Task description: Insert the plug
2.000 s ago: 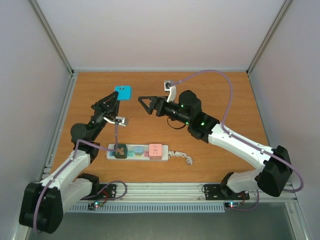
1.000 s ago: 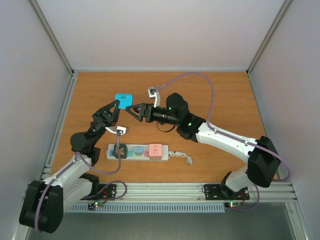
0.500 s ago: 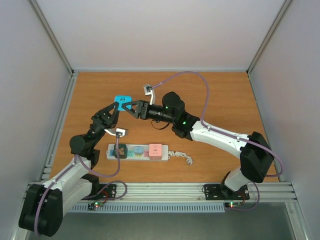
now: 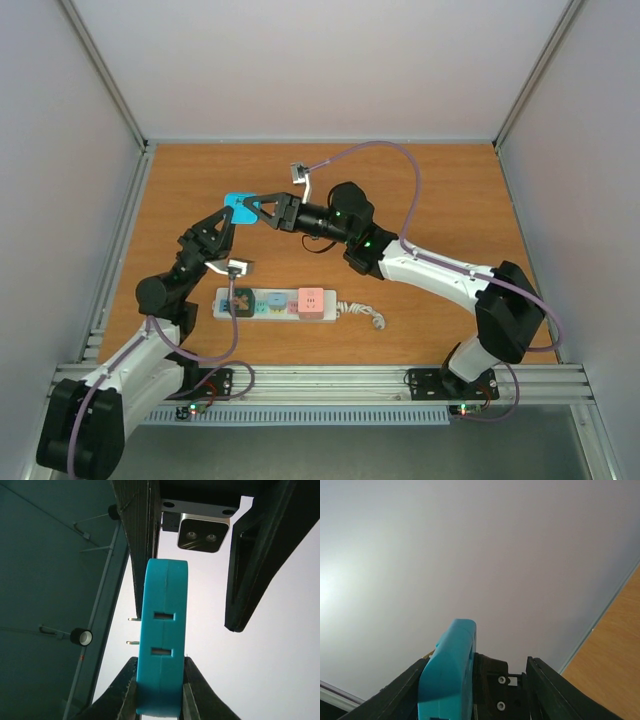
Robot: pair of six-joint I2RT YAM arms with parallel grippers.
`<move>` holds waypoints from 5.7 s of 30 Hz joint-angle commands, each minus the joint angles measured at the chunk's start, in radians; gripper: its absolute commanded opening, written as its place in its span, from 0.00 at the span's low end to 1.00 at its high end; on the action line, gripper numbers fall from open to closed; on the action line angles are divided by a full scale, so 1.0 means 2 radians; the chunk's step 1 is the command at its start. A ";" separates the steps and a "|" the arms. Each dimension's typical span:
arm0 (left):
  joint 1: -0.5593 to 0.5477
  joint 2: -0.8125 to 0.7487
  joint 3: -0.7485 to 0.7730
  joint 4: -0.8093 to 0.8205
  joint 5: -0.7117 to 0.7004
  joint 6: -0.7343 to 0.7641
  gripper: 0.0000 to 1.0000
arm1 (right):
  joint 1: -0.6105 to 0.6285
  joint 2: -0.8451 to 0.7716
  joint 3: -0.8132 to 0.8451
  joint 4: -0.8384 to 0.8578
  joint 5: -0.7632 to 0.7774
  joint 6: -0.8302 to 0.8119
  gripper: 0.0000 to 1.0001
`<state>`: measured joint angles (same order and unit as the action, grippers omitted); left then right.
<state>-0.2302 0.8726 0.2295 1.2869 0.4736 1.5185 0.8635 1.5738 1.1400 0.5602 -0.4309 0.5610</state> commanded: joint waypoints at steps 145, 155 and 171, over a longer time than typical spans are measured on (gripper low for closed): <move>-0.003 0.192 0.541 -1.365 0.190 -0.096 0.01 | 0.067 -0.124 -0.128 -0.238 -0.052 -0.511 0.63; -0.003 0.183 0.534 -1.364 0.182 -0.102 0.01 | 0.067 -0.086 -0.078 -0.256 -0.048 -0.511 0.57; -0.003 0.176 0.532 -1.365 0.165 -0.118 0.01 | 0.068 -0.063 -0.049 -0.310 -0.035 -0.532 0.30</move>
<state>-0.2359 1.2476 1.2984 -1.4368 0.8024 1.3067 0.9924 1.4322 1.0061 -0.0124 -0.5026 -0.4759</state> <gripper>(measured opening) 0.150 0.322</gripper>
